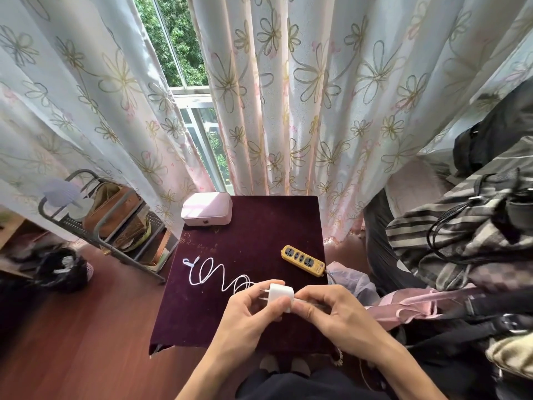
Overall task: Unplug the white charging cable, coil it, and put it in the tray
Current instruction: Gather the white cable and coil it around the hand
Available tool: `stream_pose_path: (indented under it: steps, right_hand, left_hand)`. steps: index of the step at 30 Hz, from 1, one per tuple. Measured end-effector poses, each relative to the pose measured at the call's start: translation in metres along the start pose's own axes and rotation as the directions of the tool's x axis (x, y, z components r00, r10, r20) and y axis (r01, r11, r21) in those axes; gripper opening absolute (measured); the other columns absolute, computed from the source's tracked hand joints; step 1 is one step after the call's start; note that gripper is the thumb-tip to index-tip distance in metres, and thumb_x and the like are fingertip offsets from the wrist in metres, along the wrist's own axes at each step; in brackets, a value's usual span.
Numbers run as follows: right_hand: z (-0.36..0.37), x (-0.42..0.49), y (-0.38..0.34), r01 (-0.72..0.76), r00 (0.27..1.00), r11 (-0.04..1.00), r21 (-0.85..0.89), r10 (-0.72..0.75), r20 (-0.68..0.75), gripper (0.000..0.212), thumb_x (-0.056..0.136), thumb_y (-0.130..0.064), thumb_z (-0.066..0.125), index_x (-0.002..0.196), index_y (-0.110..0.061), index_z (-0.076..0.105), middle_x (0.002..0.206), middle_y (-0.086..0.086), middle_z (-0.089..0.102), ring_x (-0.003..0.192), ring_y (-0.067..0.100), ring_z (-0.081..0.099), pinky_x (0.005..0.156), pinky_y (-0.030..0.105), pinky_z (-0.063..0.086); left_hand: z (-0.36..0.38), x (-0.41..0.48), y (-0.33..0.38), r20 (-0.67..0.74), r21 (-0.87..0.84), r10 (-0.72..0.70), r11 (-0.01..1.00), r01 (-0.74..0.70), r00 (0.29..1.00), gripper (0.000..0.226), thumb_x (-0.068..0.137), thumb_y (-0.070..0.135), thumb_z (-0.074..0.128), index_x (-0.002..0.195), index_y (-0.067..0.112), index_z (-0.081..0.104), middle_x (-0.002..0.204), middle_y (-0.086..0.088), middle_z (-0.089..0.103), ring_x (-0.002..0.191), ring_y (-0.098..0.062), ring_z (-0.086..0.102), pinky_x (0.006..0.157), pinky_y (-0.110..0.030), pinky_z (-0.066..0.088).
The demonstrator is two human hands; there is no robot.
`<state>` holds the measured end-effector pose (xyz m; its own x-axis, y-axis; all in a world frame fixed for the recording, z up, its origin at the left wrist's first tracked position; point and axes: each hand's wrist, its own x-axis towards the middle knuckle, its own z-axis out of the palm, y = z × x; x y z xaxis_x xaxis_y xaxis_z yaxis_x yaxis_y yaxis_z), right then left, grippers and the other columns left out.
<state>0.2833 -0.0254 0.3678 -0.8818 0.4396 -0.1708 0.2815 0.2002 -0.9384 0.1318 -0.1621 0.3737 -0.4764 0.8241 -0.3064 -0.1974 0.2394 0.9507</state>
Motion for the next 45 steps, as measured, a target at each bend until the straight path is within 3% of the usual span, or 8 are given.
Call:
stream_pose_path:
  steps: [13,21,25,27,31,35,38,45]
  right_hand:
    - [0.008,0.001,0.002,0.009,1.0,1.0,0.006,-0.009,0.018,0.029,0.1,-0.049,0.065,0.101,-0.026,0.082,0.07,0.025,0.055,0.062,0.018,0.038,0.06,0.051,0.034]
    - [0.009,0.012,0.02,-0.021,1.0,1.0,-0.018,0.021,0.004,0.027,0.097,-0.05,0.065,0.097,-0.028,0.079,0.06,-0.011,0.044,0.057,0.007,0.037,0.055,0.028,0.03]
    - [0.018,0.022,0.039,-0.109,0.981,0.994,0.005,0.109,-0.162,0.025,0.095,-0.054,0.065,0.092,-0.032,0.077,0.062,0.001,0.056,0.062,0.004,0.048,0.061,0.027,0.041]
    - [0.019,0.024,0.052,-0.159,0.963,0.987,0.023,0.16,-0.218,0.023,0.097,-0.052,0.065,0.09,-0.034,0.077,0.074,0.011,0.069,0.067,0.009,0.059,0.067,0.029,0.048]
    - [0.025,0.019,0.083,-0.216,0.945,0.974,0.063,0.225,-0.236,0.025,0.095,-0.048,0.059,0.091,-0.03,0.077,0.068,-0.01,0.068,0.061,0.003,0.059,0.061,0.013,0.048]
    - [0.042,0.021,0.109,-0.299,0.924,0.953,0.043,0.3,-0.236,0.024,0.097,-0.042,0.056,0.089,-0.026,0.072,0.068,-0.002,0.063,0.06,0.001,0.056,0.058,0.012,0.046]
    - [0.055,0.025,0.125,-0.353,0.916,0.933,-0.062,0.332,-0.223,0.027,0.095,-0.048,0.056,0.095,-0.026,0.072,0.073,-0.006,0.067,0.065,0.0,0.058,0.066,0.013,0.045]
    - [0.074,0.015,0.149,-0.426,0.892,0.854,-0.297,0.342,-0.295,0.008,0.096,-0.039,0.064,0.099,-0.037,0.072,0.108,-0.013,0.069,0.104,0.003,0.063,0.085,0.002,0.04]
  left_hand:
    - [-0.005,-0.005,-0.007,-0.017,-0.018,0.008,1.0,-0.008,1.0,0.035,0.082,0.023,0.077,0.115,0.009,0.074,0.1,-0.024,0.074,0.079,-0.013,0.066,0.075,-0.022,0.054]
    - [-0.019,-0.004,-0.016,0.013,-0.07,-0.007,0.998,0.007,1.0,0.03,0.081,0.024,0.084,0.109,0.016,0.077,0.096,-0.008,0.078,0.083,-0.013,0.071,0.075,-0.022,0.056]
    - [-0.041,0.007,-0.042,-0.1,0.003,-0.082,0.997,0.083,0.992,0.035,0.071,0.03,0.086,0.103,0.017,0.077,0.097,-0.012,0.079,0.081,-0.018,0.073,0.076,-0.032,0.061]
    - [-0.061,0.019,-0.069,-0.258,0.071,-0.149,0.982,0.173,0.954,0.038,0.064,0.035,0.085,0.096,0.016,0.077,0.088,-0.008,0.079,0.075,-0.016,0.072,0.074,-0.038,0.061]
    - [-0.119,0.042,-0.135,-0.56,0.189,-0.284,0.87,0.454,0.778,0.02,0.069,0.031,0.076,0.082,0.018,0.072,0.079,-0.004,0.076,0.074,-0.022,0.072,0.075,-0.042,0.06]
    - [-0.169,0.062,-0.207,-0.67,0.274,-0.349,0.703,0.656,0.655,0.022,0.073,0.017,0.06,0.061,0.003,0.049,0.071,-0.012,0.053,0.071,-0.042,0.06,0.063,-0.04,0.048]
    - [-0.186,0.085,-0.256,-0.733,0.257,-0.386,0.605,0.753,0.56,0.019,0.077,0.013,0.06,0.076,-0.006,0.061,0.085,-0.021,0.06,0.084,-0.048,0.064,0.067,-0.041,0.048]
    - [-0.197,0.135,-0.323,-0.739,0.288,-0.394,0.547,0.786,0.546,0.031,0.089,0.017,0.062,0.113,-0.003,0.059,0.119,-0.022,0.056,0.106,-0.043,0.059,0.09,-0.043,0.047]
